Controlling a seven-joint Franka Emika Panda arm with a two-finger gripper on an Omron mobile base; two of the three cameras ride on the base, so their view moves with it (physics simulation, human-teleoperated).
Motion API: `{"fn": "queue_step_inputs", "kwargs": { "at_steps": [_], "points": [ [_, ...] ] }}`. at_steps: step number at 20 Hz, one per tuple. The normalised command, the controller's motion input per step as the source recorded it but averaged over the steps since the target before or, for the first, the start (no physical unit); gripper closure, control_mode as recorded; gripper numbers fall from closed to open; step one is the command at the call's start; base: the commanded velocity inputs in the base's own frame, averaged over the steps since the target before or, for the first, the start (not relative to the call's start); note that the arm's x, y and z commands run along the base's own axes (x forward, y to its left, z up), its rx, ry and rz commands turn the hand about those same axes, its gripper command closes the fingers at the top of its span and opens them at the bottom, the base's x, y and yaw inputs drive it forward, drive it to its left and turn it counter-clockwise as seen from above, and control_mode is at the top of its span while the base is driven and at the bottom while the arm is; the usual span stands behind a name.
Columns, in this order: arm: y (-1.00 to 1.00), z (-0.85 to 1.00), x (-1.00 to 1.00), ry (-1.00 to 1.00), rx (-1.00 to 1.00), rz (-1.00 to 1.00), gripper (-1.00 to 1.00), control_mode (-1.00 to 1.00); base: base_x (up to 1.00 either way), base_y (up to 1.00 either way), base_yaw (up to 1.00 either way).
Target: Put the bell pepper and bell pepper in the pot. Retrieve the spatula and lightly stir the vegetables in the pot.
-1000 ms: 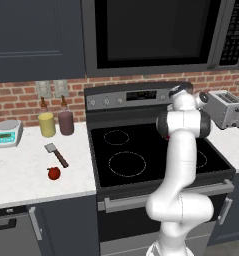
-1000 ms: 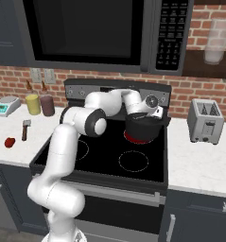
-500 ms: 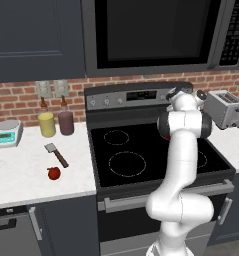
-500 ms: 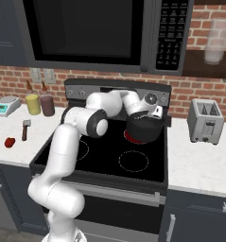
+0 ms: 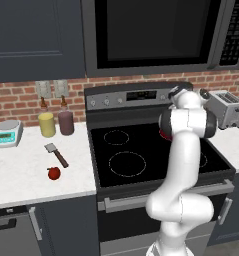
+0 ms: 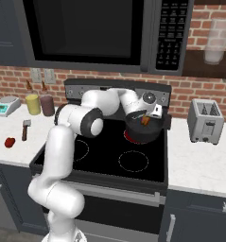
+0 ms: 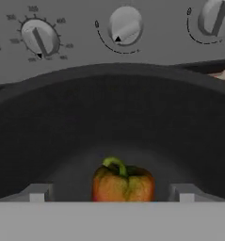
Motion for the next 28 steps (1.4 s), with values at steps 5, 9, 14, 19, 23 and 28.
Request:
{"fn": "queue_step_inputs", "kwargs": {
  "at_steps": [5, 9, 14, 19, 23, 28],
  "points": [
    [0.00, 0.46, -0.73, -0.16, 0.00, 0.00, -1.00, -1.00, 0.00, 0.00, 0.00],
    [0.04, 0.51, -0.68, -0.10, 0.00, 0.00, -1.00, -1.00, 0.00, 0.00, 0.00],
    [0.22, 0.26, -0.11, 0.00, 0.00, 0.00, -1.00, -1.00, 0.00, 0.00, 0.00],
    [0.26, 0.51, -0.63, -0.06, -0.01, 0.00, -1.00, -1.00, 0.00, 0.00, 0.00],
    [0.40, 0.91, -0.96, -0.07, 0.00, 0.00, -1.00, -1.00, 0.00, 0.00, 0.00],
    [0.67, 0.88, -1.00, 0.01, 0.00, 0.00, -1.00, -1.00, 0.00, 0.00, 0.00]
  ]
}}
